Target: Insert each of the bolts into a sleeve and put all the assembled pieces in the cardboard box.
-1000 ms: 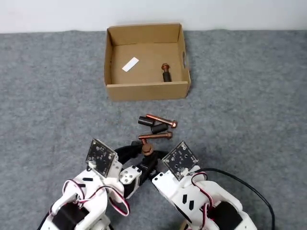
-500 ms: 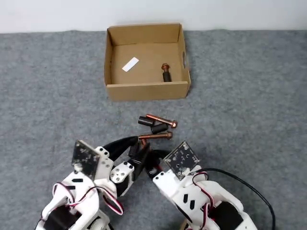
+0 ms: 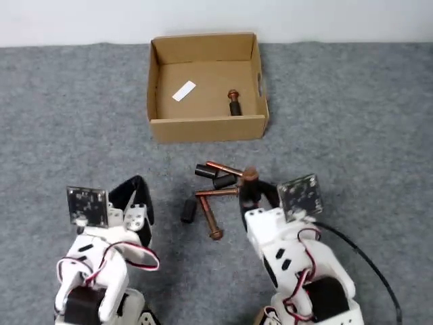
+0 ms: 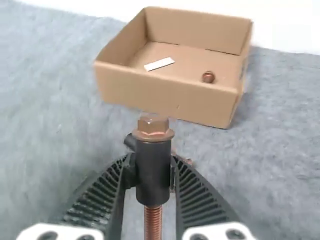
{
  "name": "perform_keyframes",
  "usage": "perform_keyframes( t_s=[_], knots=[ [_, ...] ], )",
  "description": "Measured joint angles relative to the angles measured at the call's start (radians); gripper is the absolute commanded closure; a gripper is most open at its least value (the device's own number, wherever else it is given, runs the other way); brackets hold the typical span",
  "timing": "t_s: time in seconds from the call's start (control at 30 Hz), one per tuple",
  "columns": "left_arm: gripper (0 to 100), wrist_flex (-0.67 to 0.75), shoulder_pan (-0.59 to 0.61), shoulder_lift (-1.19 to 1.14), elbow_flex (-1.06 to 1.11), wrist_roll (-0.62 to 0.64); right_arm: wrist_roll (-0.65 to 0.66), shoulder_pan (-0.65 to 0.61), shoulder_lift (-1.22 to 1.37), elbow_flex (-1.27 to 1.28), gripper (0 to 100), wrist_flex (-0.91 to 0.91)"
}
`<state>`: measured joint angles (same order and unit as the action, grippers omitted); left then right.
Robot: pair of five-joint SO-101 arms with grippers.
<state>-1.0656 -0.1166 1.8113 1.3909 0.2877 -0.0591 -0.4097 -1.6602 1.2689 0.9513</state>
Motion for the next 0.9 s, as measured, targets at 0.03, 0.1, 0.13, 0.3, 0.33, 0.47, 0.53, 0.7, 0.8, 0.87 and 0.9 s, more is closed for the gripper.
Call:
perform_keyframes(
  t_s=[0.03,0.1,0.13,0.3,0.33,0.47,0.53,0.7,0.8,0.87,0.9],
  knots=[
    [100,-0.002,0.012,0.0,0.029,0.002,-0.021,0.012,0.048,-0.029,99.1,-0.023],
    [100,-0.002,0.037,0.0,0.086,-0.002,-0.055,0.034,0.158,-0.098,99.1,-0.066],
    [100,-0.002,0.051,0.0,0.117,-0.002,-0.066,0.043,0.224,-0.14,99.1,-0.084],
    [100,-0.002,0.123,0.0,0.233,-0.002,-0.083,0.089,0.597,-0.365,99.1,-0.189],
    [100,-0.002,0.135,0.0,0.256,-0.002,-0.083,0.098,0.669,-0.411,99.1,-0.215],
    [100,-0.002,0.19,-0.002,0.298,-0.002,-0.083,0.124,0.925,-0.589,99.1,-0.321],
    [100,-0.002,0.207,-0.002,0.298,0.0,-0.08,0.129,1.04,-0.669,99.1,-0.373],
    [100,0.002,0.215,-0.002,0.298,-0.002,0.023,0.13,1.32,-0.819,99.1,-0.542],
    [100,0.002,0.215,-0.002,0.298,-0.002,0.061,0.13,1.481,-0.898,99.1,-0.641],
    [100,0.002,0.215,-0.002,0.298,-0.002,0.08,0.13,1.591,-0.957,99.1,-0.686],
    [100,0.002,0.215,-0.002,0.298,-0.002,0.087,0.13,1.645,-0.987,99.1,-0.698]
  ],
)
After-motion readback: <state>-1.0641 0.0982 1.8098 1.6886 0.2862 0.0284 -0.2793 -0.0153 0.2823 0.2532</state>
